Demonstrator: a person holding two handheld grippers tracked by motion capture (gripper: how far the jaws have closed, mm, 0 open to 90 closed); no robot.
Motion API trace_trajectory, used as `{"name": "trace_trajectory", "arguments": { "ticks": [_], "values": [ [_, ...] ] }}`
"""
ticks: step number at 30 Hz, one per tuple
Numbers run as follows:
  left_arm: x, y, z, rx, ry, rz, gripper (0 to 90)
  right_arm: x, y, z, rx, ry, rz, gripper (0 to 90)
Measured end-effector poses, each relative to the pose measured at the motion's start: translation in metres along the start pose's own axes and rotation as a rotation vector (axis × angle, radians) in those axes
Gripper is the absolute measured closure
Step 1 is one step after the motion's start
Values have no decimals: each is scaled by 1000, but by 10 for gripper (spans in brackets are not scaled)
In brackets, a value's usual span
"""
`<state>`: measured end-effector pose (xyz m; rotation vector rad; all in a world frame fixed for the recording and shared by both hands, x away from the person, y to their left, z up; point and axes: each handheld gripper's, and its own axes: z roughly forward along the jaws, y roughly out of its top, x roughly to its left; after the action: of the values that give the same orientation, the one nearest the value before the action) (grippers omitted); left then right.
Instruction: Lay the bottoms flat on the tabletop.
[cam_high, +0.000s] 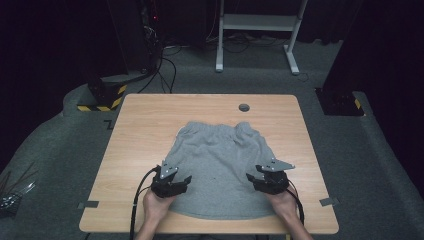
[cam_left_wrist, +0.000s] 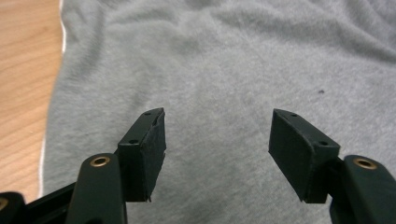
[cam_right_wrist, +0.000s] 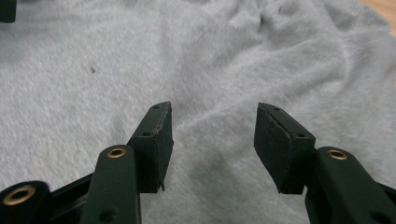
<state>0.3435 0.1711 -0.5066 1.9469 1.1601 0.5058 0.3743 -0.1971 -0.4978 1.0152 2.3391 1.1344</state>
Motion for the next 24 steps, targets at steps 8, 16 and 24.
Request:
{"name": "trace_trajectory", "arguments": {
  "ticks": [8, 16, 24],
  "values": [
    [4, 3, -5, -15, 2, -1, 358, -9, 0, -11, -58, -19, 49, 452],
    [11, 5, -13, -42, -3, -22, 331, -19, 1, -20, -90, -27, 81, 434],
    [18, 7, -19, -61, 11, -37, 311, -28, 0, -29, -119, -48, 107, 433]
  ]
}}
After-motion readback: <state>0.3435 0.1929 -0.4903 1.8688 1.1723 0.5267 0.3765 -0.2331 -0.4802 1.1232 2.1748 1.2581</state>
